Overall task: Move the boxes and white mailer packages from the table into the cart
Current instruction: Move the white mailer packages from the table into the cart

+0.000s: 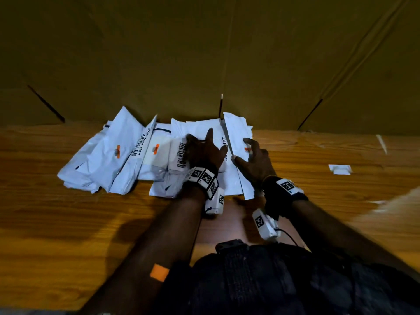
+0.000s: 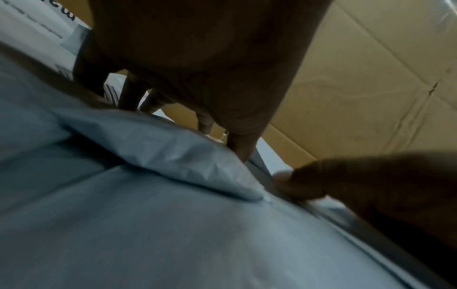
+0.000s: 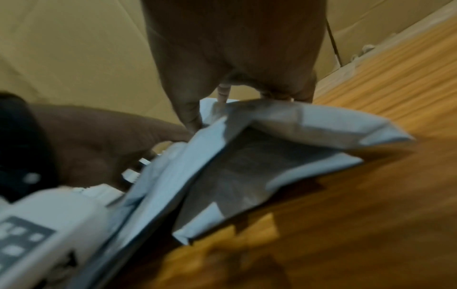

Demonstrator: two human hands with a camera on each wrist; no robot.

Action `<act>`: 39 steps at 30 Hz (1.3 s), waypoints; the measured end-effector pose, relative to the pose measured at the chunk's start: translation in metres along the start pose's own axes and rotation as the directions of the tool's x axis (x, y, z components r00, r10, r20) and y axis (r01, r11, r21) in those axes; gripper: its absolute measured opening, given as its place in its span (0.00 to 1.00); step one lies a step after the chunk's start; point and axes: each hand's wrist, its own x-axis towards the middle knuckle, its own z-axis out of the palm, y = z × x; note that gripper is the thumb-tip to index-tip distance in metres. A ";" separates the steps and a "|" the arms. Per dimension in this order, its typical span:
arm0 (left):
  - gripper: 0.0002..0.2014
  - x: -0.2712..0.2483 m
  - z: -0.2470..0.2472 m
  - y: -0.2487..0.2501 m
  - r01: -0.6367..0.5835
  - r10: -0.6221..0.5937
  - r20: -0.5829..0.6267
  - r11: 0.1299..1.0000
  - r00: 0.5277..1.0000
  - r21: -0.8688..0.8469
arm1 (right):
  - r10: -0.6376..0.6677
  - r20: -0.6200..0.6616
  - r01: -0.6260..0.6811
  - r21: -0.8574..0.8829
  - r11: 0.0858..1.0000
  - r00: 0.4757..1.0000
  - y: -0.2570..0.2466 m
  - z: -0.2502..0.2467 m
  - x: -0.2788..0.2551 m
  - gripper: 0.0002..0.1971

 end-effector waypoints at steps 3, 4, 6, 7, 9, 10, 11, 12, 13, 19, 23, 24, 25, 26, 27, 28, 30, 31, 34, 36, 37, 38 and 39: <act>0.40 0.000 -0.005 -0.004 -0.010 0.010 0.016 1.000 1.000 -0.026 | 0.000 0.015 0.000 -0.020 1.000 1.000 0.005 0.001 0.000 0.35; 0.40 0.001 -0.006 -0.006 -0.010 0.011 0.014 1.000 1.000 -0.023 | 0.006 -0.007 -0.007 -0.023 1.000 1.000 0.006 0.001 0.001 0.34; 0.39 0.001 -0.008 -0.010 -0.016 0.016 -0.001 0.999 1.000 -0.039 | 0.014 -0.063 -0.016 -0.028 0.999 0.998 0.007 0.000 -0.001 0.33; 0.39 0.001 -0.009 -0.012 -0.024 0.023 -0.016 0.998 1.000 -0.062 | 0.013 -0.088 -0.015 -0.027 1.000 0.996 0.007 -0.001 -0.003 0.32; 0.37 0.000 -0.008 -0.016 -0.039 0.033 -0.056 0.992 0.998 -0.118 | 0.001 -0.123 -0.004 -0.026 1.000 0.992 0.008 -0.005 -0.009 0.31; 0.36 -0.002 -0.008 -0.018 -0.049 0.038 -0.078 0.988 0.996 -0.147 | -0.014 -0.133 0.011 -0.025 1.000 0.991 0.010 -0.007 -0.014 0.31; 0.36 -0.005 -0.009 -0.020 -0.062 0.044 -0.107 0.982 0.993 -0.178 | -0.038 -0.142 0.035 -0.024 0.999 0.989 0.012 -0.010 -0.019 0.31; 0.35 -0.009 -0.010 -0.021 -0.084 0.054 -0.142 0.974 0.988 -0.210 | -0.065 -0.150 0.062 -0.025 0.998 0.986 0.014 -0.014 -0.025 0.31; 0.34 -0.014 -0.011 -0.021 -0.107 0.064 -0.178 0.963 0.982 -0.247 | -0.089 -0.159 0.085 -0.031 0.996 0.983 0.016 -0.019 -0.031 0.31; 0.30 -0.075 0.002 -0.006 -0.295 0.186 -0.289 0.867 0.939 -0.401 | -0.091 -0.224 0.095 0.006 0.995 0.970 0.041 -0.056 -0.082 0.29; 0.31 -0.130 0.032 0.020 -0.360 0.285 -0.228 0.824 0.931 -0.438 | -0.053 -0.268 0.064 0.029 0.998 0.962 0.070 -0.091 -0.119 0.30; 0.32 -0.144 0.041 0.028 -0.396 0.318 -0.242 0.807 0.917 -0.439 | -0.027 -0.274 0.038 0.034 0.999 0.961 0.078 -0.100 -0.130 0.30; 0.32 -0.156 0.050 0.037 -0.426 0.351 -0.245 0.798 0.904 -0.427 | -0.009 -0.282 0.020 0.036 0.999 0.959 0.087 -0.110 -0.141 0.31; 0.30 -0.167 0.060 0.045 -0.444 0.378 -0.234 0.794 0.896 -0.415 | 0.000 -0.291 0.012 0.038 0.999 0.957 0.098 -0.120 -0.153 0.31; 0.29 -0.179 0.068 0.055 -0.443 0.395 -0.200 0.794 0.896 -0.417 | 0.005 -0.297 0.007 0.039 0.999 0.955 0.109 -0.129 -0.165 0.31; 0.29 -0.191 0.076 0.065 -0.445 0.417 -0.161 0.789 0.894 -0.424 | 0.007 -0.307 0.005 0.039 0.999 0.952 0.121 -0.138 -0.177 0.31; 0.29 -0.221 0.094 0.087 -0.484 0.487 -0.111 0.764 0.867 -0.427 | 0.025 -0.330 -0.011 0.044 0.999 0.944 0.150 -0.160 -0.205 0.30; 0.30 -0.238 0.104 0.100 -0.515 0.528 -0.097 0.745 0.844 -0.425 | 0.044 -0.344 -0.028 0.052 0.998 0.938 0.165 -0.174 -0.221 0.29; 0.33 -0.272 0.132 0.122 -0.550 0.582 -0.053 0.729 0.811 -0.407 | 0.090 -0.369 -0.072 0.063 0.995 0.925 0.195 -0.201 -0.255 0.28; 0.35 -0.293 0.149 0.137 -0.549 0.596 -0.003 0.737 0.803 -0.395 | 0.111 -0.383 -0.092 0.069 0.993 0.917 0.216 -0.219 -0.274 0.28; 0.35 -0.308 0.160 0.148 -0.555 0.613 0.026 0.732 0.790 -0.394 | 0.125 -0.402 -0.102 0.079 0.992 0.907 0.229 -0.230 -0.288 0.29; 0.34 -0.322 0.170 0.159 -0.557 0.626 0.056 0.728 0.778 -0.400 | 0.134 -0.422 -0.106 0.090 0.990 0.897 0.243 -0.241 -0.300 0.29; 0.32 -0.337 0.180 0.171 -0.559 0.642 0.087 0.720 0.762 -0.411 | 0.145 -0.446 -0.111 0.101 0.989 0.883 0.258 -0.249 -0.313 0.29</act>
